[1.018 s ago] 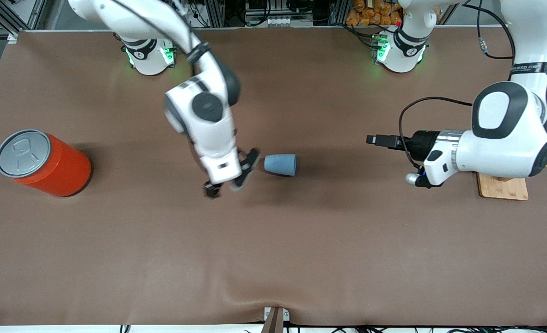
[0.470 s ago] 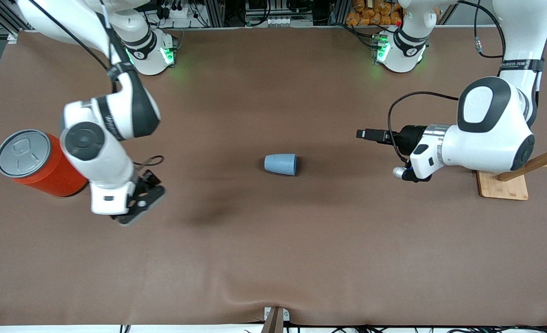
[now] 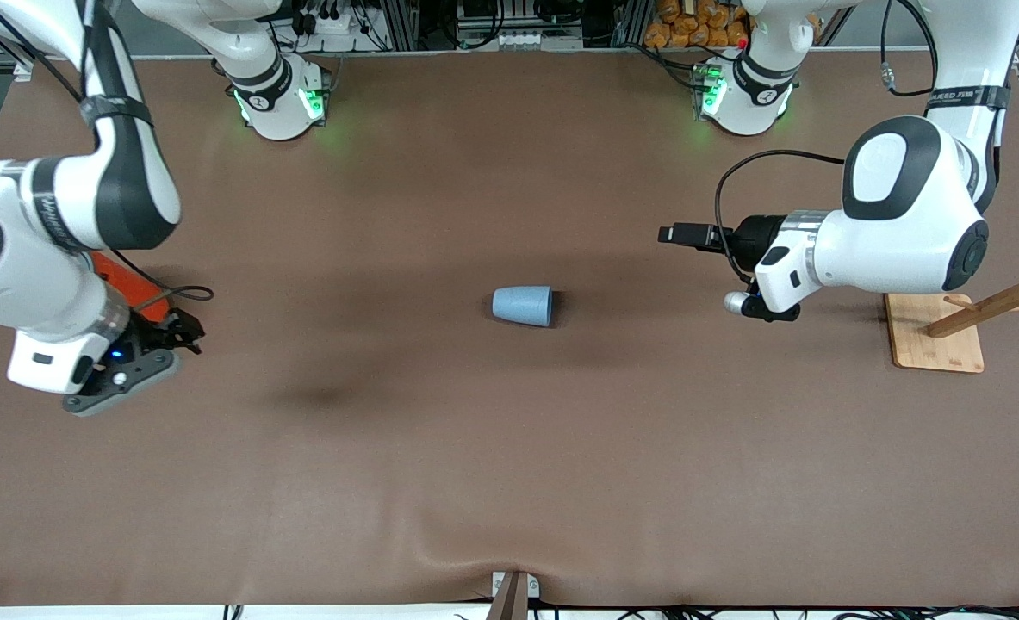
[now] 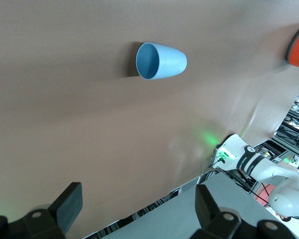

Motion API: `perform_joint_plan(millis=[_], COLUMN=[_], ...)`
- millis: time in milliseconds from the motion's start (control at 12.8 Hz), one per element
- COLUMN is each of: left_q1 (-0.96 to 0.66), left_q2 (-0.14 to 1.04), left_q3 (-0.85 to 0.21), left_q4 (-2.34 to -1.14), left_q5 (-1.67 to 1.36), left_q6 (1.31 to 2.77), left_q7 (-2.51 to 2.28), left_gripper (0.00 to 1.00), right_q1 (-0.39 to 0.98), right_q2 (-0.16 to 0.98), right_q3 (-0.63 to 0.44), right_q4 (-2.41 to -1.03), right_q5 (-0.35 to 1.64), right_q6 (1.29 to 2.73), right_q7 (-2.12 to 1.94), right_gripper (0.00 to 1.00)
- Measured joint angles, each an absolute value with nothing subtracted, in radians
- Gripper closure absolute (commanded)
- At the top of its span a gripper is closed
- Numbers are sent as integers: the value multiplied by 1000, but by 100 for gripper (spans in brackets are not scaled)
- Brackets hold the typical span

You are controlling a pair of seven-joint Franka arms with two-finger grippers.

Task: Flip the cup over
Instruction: 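Withdraw the right gripper toward the orange can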

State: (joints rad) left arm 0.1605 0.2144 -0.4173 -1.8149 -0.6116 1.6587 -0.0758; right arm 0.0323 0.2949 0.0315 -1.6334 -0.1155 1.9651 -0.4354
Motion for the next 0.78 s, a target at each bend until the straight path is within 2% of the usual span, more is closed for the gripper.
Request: perform_joint_plan(millis=[391, 783], left_q1=[161, 162], left_q2=[157, 95], left_q3=[-418, -424], left_q4=[-1875, -1982], left_q5=[-612, -646], left_q6=[1665, 1734], left_q7=[-76, -69], left_gripper=[0, 0], right_q1=[-22, -90], right_q2=[204, 112], right_q3=[32, 32], right_q4=[-1654, -1661], right_q5=[-109, -23], right_q6=[1867, 1737], right_q7=[-326, -233], right_gripper=[0, 0])
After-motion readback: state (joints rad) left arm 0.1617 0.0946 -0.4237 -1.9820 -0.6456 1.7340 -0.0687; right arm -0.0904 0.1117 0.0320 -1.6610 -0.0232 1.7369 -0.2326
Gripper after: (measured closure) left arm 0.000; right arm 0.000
